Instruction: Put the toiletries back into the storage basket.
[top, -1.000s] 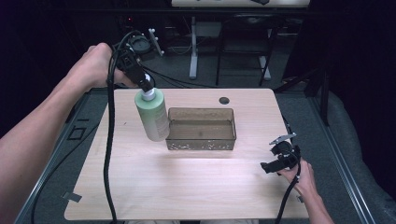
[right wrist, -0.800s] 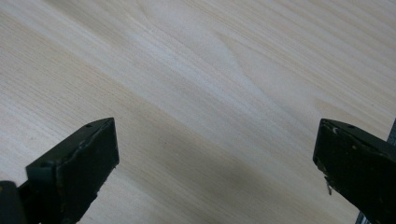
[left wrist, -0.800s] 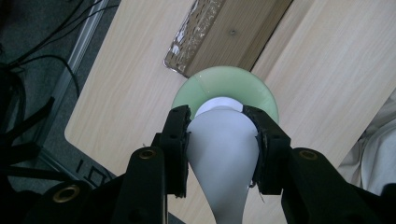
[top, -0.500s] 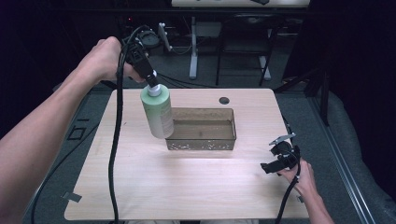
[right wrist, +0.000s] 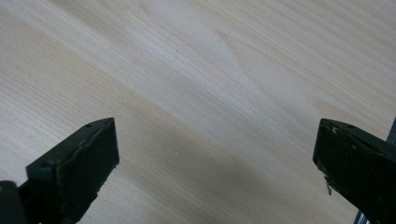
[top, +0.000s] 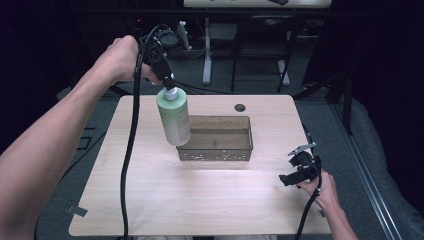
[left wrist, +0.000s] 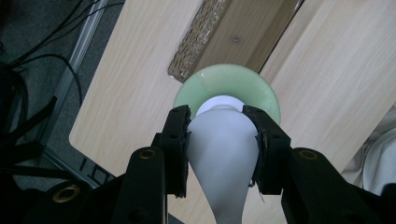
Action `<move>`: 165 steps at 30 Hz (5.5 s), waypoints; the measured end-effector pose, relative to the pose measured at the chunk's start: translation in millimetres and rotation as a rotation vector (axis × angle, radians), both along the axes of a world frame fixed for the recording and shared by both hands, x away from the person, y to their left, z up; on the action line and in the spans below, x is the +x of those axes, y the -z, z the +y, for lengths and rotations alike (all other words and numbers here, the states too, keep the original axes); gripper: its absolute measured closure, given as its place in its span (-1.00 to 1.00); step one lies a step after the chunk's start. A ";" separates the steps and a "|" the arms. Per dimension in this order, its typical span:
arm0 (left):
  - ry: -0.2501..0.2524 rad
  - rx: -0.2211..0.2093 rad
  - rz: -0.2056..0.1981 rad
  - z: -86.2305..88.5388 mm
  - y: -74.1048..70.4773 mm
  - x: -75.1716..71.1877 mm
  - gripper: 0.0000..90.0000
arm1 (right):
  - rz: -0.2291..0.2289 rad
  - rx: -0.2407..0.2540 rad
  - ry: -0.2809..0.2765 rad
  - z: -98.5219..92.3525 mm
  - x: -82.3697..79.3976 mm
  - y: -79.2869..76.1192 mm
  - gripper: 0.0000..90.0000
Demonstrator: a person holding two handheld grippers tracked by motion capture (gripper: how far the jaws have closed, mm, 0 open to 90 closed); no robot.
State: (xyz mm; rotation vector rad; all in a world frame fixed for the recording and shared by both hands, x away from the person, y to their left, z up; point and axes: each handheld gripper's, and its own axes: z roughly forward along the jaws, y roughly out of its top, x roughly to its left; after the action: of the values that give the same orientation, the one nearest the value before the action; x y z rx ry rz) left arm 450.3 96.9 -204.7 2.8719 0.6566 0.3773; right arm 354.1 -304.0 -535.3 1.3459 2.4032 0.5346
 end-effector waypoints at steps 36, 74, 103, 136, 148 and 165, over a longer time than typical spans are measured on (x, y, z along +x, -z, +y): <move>0.000 0.012 0.001 -32.3 19.4 19.5 0.40 | 0.005 -0.003 0.000 0.3 0.0 0.1 -1.00; -0.004 -0.006 -0.002 -34.1 47.4 31.3 0.40 | 0.005 -0.004 -0.001 0.5 0.4 0.3 -1.00; -0.005 -0.007 0.028 -30.0 70.5 37.5 0.40 | 0.003 0.001 -0.002 1.3 -0.3 0.0 -1.00; 0.029 0.017 0.041 -28.4 93.6 35.4 0.40 | 0.018 -0.005 -0.001 0.2 -0.6 0.2 -0.99; 0.027 0.016 0.053 -26.8 101.6 36.1 0.40 | 0.015 -0.003 -0.001 -0.2 -0.6 0.4 -0.99; 0.021 0.021 0.060 -26.4 107.5 37.8 0.40 | 0.014 -0.003 -0.004 0.3 -1.0 0.0 -0.99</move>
State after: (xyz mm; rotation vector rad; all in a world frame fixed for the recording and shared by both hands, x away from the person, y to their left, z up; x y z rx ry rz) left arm 488.1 70.5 -312.2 2.9180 0.6357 0.2975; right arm 353.0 -303.7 -535.2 1.3490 2.4175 0.5238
